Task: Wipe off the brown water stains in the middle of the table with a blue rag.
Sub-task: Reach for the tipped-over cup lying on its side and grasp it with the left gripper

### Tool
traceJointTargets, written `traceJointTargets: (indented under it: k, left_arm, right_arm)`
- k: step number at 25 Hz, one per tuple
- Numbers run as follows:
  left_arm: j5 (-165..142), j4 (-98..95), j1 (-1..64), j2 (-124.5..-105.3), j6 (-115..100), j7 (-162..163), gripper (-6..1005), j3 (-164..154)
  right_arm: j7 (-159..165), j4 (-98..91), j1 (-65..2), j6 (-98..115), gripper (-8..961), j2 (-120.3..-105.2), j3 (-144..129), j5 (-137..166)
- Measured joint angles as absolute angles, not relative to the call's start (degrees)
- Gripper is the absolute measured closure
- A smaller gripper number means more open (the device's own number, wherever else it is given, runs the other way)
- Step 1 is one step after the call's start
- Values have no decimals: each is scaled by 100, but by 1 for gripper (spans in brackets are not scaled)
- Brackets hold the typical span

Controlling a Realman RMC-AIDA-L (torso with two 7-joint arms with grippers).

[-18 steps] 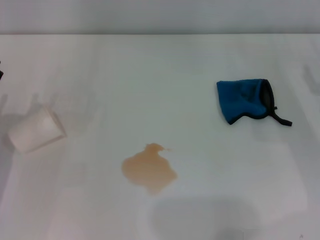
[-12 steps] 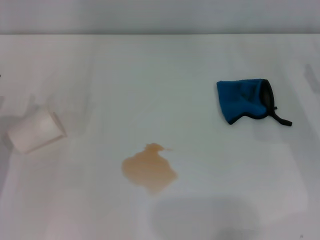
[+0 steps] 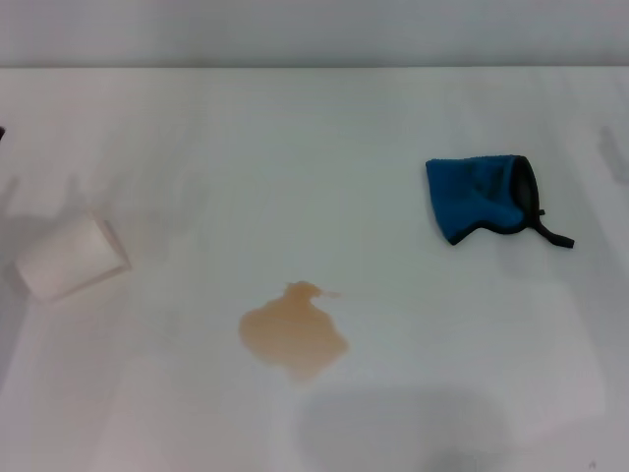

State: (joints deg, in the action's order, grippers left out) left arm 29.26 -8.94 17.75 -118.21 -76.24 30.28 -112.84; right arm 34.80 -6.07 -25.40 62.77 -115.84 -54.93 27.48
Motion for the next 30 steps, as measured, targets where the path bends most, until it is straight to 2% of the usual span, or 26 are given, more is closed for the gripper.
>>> traceJointTargets:
  k: [4,7,11,21,25,30]
  left_arm:
    - [2678,-866,2089,-11690,-7490,3357,151,-11287]
    - [2394,-866,2347,-11510,-7266,3901,151,-11285]
    - [1886,-882,2778,-11179,-6797,4787,151,-11286]
    - [-1144,-868,4004,-10083,-6140,8213,151,-11286]
    - [-2266,-868,4275,-9811,-6136,9185,156,-11286]
    - [-3568,-870,4571,-9615,-6167,10061,175,-11285]
  right_arm:
    - [3481,-616,-2561,6285,126,-11584,-5493,2751]
    - [3480,-606,-2568,6285,127,-11584,-5502,2751]
    - [3480,-605,-2557,6285,127,-11584,-5510,2751]
    - [3484,-606,-2561,6284,127,-11593,-5543,2767]
    - [3502,-607,-2578,6267,127,-11593,-5560,2800]
    - [3521,-609,-2557,6246,126,-11578,-5564,2804]
